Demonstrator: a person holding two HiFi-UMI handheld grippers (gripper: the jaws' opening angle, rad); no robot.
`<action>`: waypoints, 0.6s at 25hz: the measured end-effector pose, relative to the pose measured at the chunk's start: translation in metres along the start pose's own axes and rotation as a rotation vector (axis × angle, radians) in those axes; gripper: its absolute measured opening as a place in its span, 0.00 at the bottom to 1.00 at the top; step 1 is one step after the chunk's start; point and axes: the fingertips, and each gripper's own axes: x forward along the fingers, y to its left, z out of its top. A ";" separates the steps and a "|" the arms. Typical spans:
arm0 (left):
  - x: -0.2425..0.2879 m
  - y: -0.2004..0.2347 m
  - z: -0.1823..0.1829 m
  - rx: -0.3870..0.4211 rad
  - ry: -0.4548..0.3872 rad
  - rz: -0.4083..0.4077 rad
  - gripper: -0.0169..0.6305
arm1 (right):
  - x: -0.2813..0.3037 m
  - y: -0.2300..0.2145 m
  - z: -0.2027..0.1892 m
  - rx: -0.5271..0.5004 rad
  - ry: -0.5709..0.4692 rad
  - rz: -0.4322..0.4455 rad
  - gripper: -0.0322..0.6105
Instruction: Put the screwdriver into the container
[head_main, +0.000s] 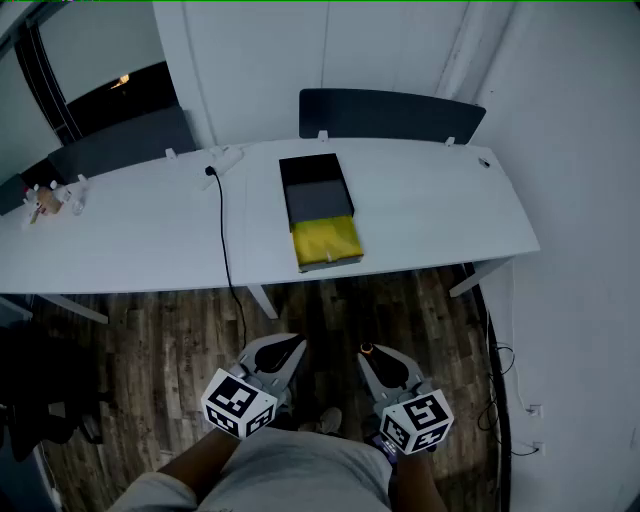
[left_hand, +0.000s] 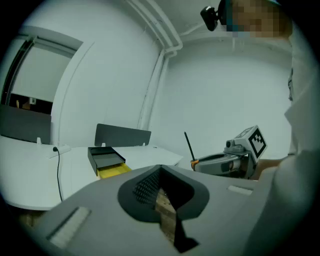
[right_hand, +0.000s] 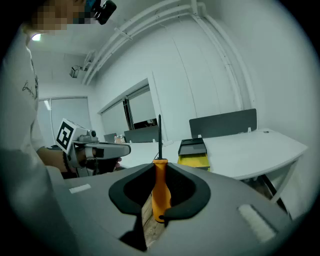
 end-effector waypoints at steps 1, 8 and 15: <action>0.000 0.002 0.001 0.001 0.000 -0.001 0.03 | 0.003 0.001 0.001 -0.003 0.002 0.001 0.18; 0.001 0.014 0.006 0.005 -0.004 -0.011 0.03 | 0.017 0.005 0.004 -0.017 0.011 0.002 0.18; 0.002 0.028 0.008 -0.002 -0.004 -0.032 0.03 | 0.030 0.008 0.010 0.001 0.008 0.000 0.19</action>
